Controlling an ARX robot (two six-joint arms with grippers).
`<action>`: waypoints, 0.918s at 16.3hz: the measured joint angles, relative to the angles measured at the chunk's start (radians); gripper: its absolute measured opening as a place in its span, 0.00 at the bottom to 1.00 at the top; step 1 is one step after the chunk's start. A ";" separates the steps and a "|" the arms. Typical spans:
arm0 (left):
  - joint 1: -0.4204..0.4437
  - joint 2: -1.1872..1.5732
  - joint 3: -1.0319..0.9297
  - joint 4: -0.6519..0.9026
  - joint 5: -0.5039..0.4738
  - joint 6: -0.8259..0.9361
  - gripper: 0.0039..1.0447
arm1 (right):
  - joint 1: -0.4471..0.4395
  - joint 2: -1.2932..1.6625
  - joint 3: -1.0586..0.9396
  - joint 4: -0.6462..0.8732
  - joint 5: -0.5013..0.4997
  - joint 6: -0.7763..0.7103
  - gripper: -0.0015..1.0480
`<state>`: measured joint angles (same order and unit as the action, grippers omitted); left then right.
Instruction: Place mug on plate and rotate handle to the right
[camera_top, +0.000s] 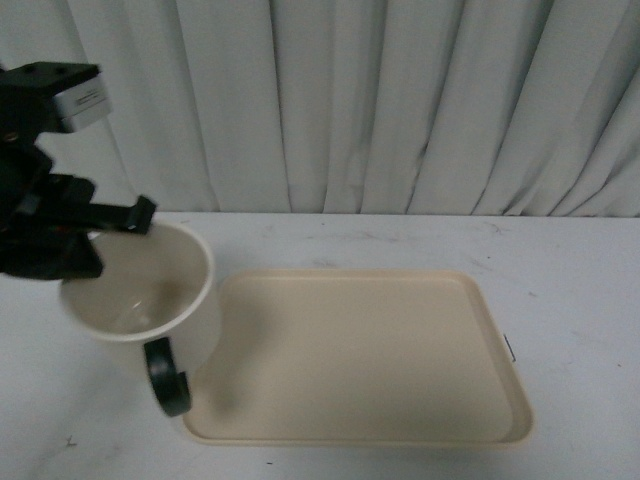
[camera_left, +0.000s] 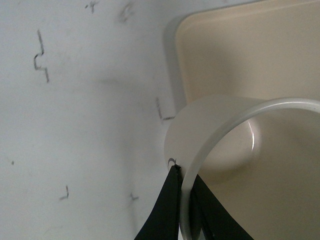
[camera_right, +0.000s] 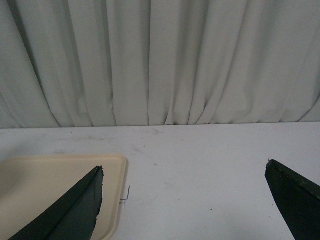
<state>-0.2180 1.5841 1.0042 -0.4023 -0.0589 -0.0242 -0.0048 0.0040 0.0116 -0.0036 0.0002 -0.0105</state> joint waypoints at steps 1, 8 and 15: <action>-0.032 0.061 0.067 -0.002 0.006 0.009 0.03 | 0.000 0.000 0.000 0.000 0.000 0.000 0.94; -0.208 0.434 0.433 -0.103 0.045 0.072 0.03 | 0.000 0.000 0.000 0.000 0.000 0.000 0.94; -0.267 0.502 0.458 -0.130 0.049 0.123 0.03 | 0.000 0.000 0.000 0.000 0.000 0.000 0.94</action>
<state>-0.4854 2.0861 1.4624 -0.5327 -0.0097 0.0990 -0.0048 0.0040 0.0116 -0.0036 0.0002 -0.0105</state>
